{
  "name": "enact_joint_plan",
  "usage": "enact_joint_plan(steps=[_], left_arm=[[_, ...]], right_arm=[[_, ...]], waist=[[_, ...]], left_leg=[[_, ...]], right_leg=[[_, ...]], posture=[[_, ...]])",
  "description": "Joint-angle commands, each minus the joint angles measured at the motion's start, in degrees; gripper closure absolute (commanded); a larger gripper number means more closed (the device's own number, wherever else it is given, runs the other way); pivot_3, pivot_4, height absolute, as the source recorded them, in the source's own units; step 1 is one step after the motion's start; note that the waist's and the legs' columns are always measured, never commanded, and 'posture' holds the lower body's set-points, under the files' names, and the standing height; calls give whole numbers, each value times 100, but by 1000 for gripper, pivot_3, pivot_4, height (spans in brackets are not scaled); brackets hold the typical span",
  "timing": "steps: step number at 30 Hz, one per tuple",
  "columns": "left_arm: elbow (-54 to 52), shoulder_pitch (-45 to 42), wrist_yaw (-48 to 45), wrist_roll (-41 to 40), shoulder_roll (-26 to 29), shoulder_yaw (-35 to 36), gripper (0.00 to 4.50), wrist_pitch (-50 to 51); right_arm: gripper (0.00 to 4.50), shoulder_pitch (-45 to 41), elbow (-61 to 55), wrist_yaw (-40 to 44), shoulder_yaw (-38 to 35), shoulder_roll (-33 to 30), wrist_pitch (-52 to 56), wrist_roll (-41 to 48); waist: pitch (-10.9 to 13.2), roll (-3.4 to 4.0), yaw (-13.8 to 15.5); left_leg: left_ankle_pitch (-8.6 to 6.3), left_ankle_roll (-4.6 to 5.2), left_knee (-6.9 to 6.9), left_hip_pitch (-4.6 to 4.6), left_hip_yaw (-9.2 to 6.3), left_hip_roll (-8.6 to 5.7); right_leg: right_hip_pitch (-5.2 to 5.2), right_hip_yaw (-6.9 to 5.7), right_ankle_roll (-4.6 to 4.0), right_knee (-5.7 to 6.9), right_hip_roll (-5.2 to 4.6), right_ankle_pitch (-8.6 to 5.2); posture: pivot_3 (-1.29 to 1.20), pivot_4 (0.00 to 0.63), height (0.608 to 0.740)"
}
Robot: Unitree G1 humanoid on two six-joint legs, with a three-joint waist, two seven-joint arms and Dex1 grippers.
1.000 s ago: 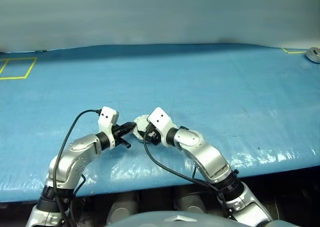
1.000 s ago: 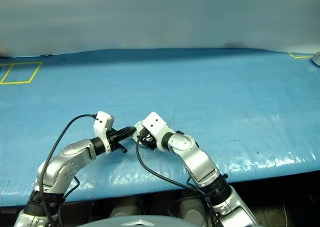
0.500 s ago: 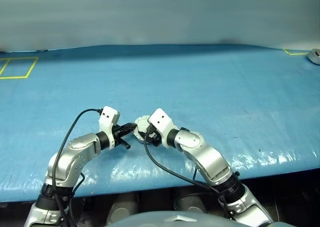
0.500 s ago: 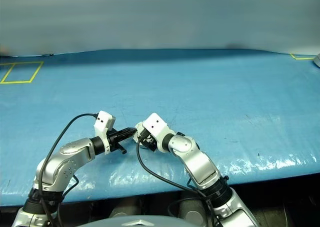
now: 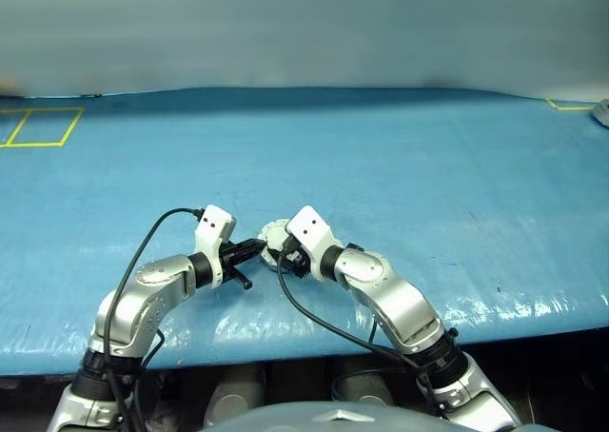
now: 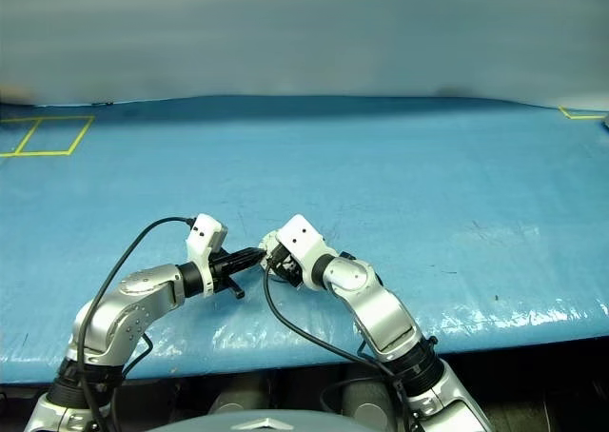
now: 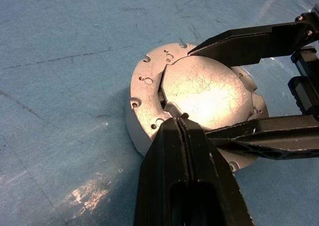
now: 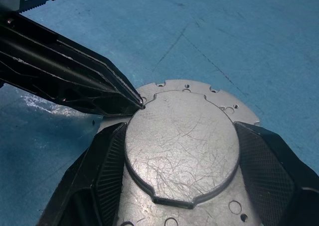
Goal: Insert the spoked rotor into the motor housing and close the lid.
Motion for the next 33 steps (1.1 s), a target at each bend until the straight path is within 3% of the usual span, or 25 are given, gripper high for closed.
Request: enact_joint_plan(steps=[1, 12, 13, 16, 26, 33], left_arm=[[281, -52, 122, 293, -195, -318, 4471, -93], [554, -187, -52, 558, -450, -413, 4471, -295], [552, -180, -77, 564, -447, -419, 4500, -290], [538, -154, -151, 584, -421, -443, 4500, -269], [532, -126, -292, 635, -413, -394, 4500, -367], [640, -175, -333, 685, -452, -348, 4500, -598]], right_arm=[[1465, 166, 416, -91, 6, -76, 302, -130], [1465, 302, 173, 12, -110, -13, 430, 100], [744, 332, 124, 42, -107, -12, 467, 140], [75, 432, -55, 63, -114, -10, 566, 207], [75, 1270, -1369, 127, -1029, -35, 163, 775], [75, 1643, -1752, -223, -2265, 559, 468, 1639]], waist=[[0, 0, 7], [-3, 2, 15], [-3, 1, 16], [-3, 1, 17], [-8, 0, 17], [2, 8, 31]], left_leg=[[0, 0, 1, 0, -1, -1], [2, 1, -2, -1, -9, -9], [2, 2, -2, -1, -9, -10], [1, 3, -7, -1, -12, -10], [-13, 45, -44, -7, -18, -10], [-20, 46, -42, -33, -18, -10]], right_leg=[[2, 0, 0, -1, -7, 0], [8, -14, 3, -7, -3, 2], [9, -14, 4, -9, -3, 2], [12, -16, 4, -21, -3, 1], [14, -19, 55, -78, 4, 6], [-6, -17, 58, -81, 4, 4]], posture=[[0, 150, 740], [0, 150, 740], [0, 150, 740], [0, 150, 740], [0, 150, 740], [0, 150, 740]])
